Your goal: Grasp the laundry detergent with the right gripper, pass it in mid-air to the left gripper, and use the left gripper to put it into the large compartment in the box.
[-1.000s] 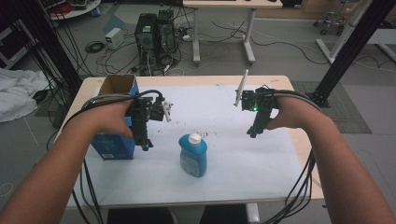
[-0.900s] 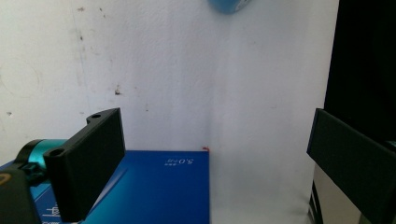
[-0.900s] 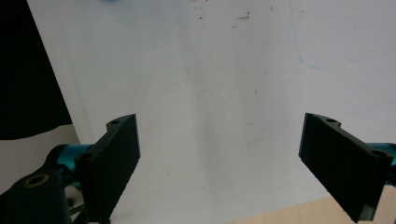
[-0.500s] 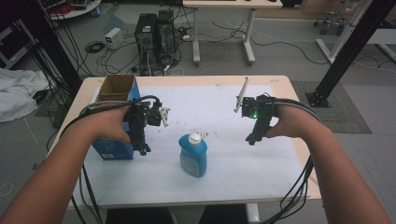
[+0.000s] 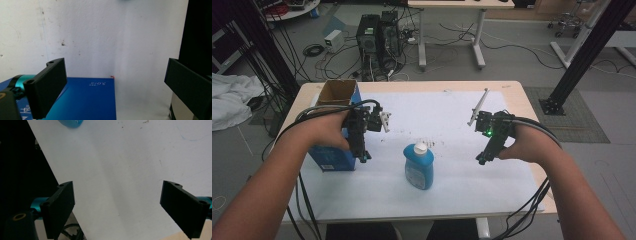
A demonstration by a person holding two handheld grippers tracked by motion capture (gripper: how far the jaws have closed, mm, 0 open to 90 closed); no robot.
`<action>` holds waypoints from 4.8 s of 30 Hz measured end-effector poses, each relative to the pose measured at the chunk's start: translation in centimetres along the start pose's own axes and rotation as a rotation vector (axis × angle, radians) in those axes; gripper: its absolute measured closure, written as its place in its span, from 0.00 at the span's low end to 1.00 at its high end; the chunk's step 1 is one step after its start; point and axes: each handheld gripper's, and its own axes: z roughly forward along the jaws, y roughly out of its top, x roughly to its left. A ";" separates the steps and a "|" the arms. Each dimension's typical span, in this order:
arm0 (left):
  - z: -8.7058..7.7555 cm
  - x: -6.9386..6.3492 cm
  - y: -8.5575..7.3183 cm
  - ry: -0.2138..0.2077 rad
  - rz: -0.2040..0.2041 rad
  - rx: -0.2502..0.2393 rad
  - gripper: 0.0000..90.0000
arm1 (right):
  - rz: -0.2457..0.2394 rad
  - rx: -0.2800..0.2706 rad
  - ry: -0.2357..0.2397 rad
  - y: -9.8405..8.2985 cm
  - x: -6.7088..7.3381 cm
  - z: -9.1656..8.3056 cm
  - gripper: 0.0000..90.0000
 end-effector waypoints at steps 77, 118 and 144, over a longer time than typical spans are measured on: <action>0.3 -1.1 -0.7 -0.002 0.033 -0.059 0.05 | 0.197 -0.532 0.098 0.8 6.9 10.2 0.13; 0.5 -1.1 -1.4 0.000 0.027 -0.068 0.05 | 0.208 -0.710 0.020 3.9 8.9 14.3 0.16; 0.8 -1.1 -1.3 -0.001 0.032 -0.068 0.05 | 0.217 -0.752 -0.037 4.0 9.3 14.2 0.41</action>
